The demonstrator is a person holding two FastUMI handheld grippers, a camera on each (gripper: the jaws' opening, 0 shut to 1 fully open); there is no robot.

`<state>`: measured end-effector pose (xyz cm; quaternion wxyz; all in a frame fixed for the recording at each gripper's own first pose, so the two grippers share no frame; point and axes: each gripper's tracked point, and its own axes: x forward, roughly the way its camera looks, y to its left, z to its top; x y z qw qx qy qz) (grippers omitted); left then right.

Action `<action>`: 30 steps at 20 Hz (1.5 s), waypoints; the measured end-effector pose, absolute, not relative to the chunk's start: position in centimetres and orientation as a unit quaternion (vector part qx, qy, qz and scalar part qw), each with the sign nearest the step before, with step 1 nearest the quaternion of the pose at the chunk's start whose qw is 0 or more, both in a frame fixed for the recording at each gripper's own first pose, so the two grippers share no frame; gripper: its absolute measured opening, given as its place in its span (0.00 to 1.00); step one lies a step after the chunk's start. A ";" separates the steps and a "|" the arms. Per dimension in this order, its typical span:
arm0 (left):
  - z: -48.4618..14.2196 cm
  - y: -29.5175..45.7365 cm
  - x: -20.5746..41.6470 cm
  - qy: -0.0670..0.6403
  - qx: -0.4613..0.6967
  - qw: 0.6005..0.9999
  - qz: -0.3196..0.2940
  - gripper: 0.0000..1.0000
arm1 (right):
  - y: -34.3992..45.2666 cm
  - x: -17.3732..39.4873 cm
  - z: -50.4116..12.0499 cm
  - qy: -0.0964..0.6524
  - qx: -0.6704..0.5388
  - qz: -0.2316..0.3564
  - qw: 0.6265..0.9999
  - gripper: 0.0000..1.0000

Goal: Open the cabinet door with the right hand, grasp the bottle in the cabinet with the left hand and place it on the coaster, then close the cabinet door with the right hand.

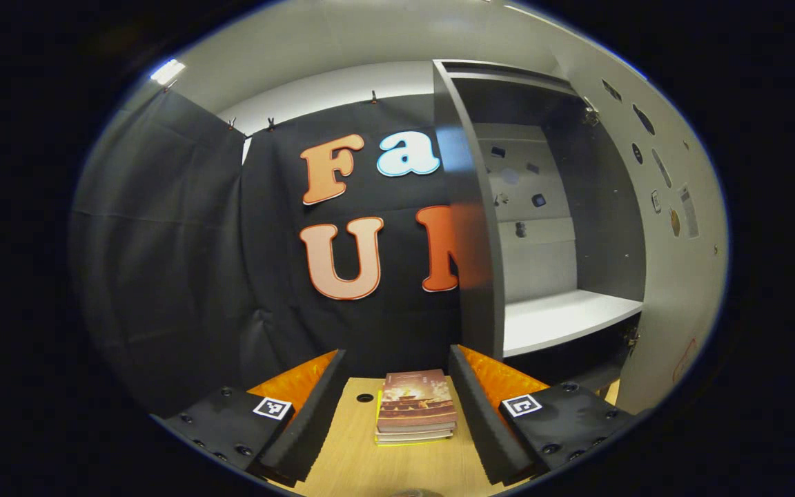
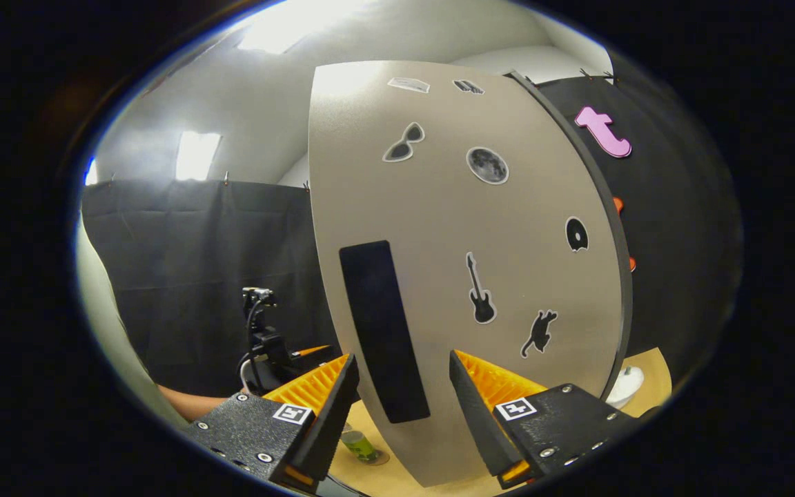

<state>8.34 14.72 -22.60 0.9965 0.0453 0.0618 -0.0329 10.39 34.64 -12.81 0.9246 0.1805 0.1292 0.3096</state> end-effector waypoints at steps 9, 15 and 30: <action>-24.9 19.1 11.3 0.075 0.047 0.996 -0.008 0.94 | 35.8 14.0 -13.8 0.138 0.155 0.286 0.936 0.81; -24.9 20.7 13.1 0.064 0.044 0.997 -0.011 0.95 | 37.3 15.6 -14.8 0.140 0.153 0.266 0.942 0.81; -23.8 22.5 16.5 0.040 0.046 0.998 -0.013 0.95 | 38.2 18.5 -15.9 0.142 0.108 0.196 0.964 0.83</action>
